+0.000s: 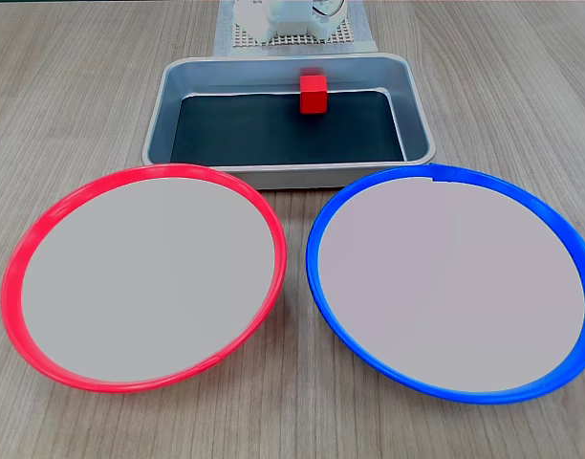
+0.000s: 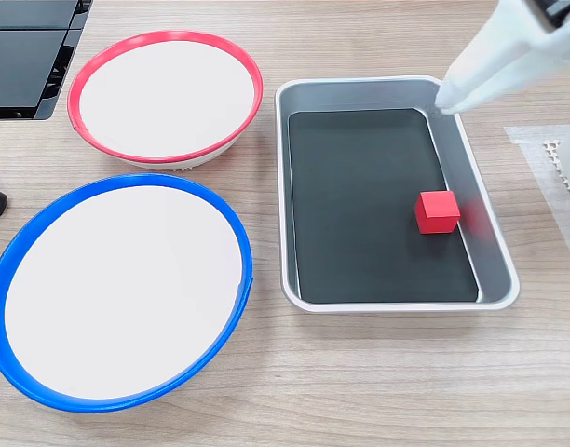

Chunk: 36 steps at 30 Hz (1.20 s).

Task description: Move a red block from tray to red dish

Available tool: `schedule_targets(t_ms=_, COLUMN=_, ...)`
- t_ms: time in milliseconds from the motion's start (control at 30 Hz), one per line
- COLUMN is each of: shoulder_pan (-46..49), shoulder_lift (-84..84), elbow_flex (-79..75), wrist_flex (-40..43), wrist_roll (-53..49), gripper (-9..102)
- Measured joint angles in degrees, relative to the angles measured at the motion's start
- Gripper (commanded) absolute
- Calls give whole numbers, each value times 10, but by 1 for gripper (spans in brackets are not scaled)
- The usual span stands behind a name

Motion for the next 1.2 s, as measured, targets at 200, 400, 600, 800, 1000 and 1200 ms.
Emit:
schedule_targets(t_ms=200, shoulder_pan=-25, shoulder_lift=-161, elbow_flex=-105, wrist_flex=109, wrist_roll=-211, gripper=4)
schedule_targets(t_ms=400, shoulder_pan=-32, shoulder_lift=-310, elbow_flex=-131, wrist_flex=81, wrist_roll=-440, gripper=20)
schedule_targets(t_ms=600, shoulder_pan=-40, shoulder_lift=-397, elbow_flex=-132, wrist_flex=10, wrist_roll=-575, gripper=26)
schedule_targets(t_ms=800, shoulder_pan=-40, shoulder_lift=-443, elbow_flex=-73, wrist_flex=-71, wrist_roll=-619, gripper=26)
schedule_targets(t_ms=1000, shoulder_pan=-40, shoulder_lift=-461, elbow_flex=-20, wrist_flex=-142, wrist_roll=-622, gripper=25)
schedule_targets(t_ms=1200, shoulder_pan=-40, shoulder_lift=-471, elbow_flex=6, wrist_flex=-182, wrist_roll=-632, gripper=19)
